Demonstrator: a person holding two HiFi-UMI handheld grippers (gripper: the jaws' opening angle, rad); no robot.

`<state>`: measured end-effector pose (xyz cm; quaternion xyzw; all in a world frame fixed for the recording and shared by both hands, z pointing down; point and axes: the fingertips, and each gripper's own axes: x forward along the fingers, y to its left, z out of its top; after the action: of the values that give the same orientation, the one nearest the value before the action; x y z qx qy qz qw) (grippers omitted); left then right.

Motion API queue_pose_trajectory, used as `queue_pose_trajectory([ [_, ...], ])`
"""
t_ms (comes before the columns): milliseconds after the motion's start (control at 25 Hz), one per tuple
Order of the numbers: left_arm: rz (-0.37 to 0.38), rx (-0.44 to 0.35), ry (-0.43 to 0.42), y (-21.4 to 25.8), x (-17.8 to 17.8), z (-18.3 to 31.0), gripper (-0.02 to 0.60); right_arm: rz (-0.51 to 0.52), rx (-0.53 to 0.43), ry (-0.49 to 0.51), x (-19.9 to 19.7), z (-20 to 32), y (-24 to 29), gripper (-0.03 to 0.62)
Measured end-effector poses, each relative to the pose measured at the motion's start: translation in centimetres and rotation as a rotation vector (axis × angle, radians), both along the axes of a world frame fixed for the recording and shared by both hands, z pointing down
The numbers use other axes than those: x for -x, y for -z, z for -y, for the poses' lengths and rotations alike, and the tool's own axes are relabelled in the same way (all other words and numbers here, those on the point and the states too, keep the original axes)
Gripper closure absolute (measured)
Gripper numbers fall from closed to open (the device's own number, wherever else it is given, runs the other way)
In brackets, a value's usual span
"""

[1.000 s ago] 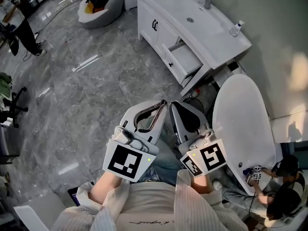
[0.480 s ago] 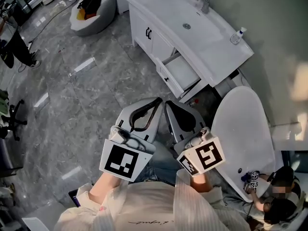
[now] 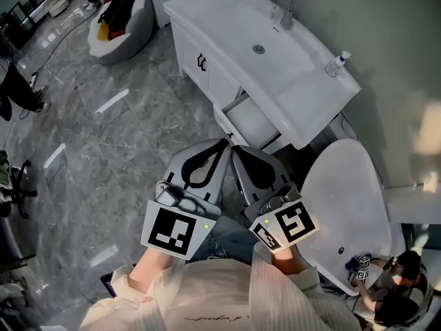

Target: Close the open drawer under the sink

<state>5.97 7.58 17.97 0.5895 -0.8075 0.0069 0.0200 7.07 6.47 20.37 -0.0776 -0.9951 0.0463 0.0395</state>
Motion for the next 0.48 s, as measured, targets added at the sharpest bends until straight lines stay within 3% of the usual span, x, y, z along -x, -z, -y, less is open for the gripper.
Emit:
queue_pose_trajectory([
  [480,0.013,-0.007,0.004,-0.1,4.6,4.0,0.565,0.006,-0.008,0.003,4.4,4.0,-0.2,0.585],
])
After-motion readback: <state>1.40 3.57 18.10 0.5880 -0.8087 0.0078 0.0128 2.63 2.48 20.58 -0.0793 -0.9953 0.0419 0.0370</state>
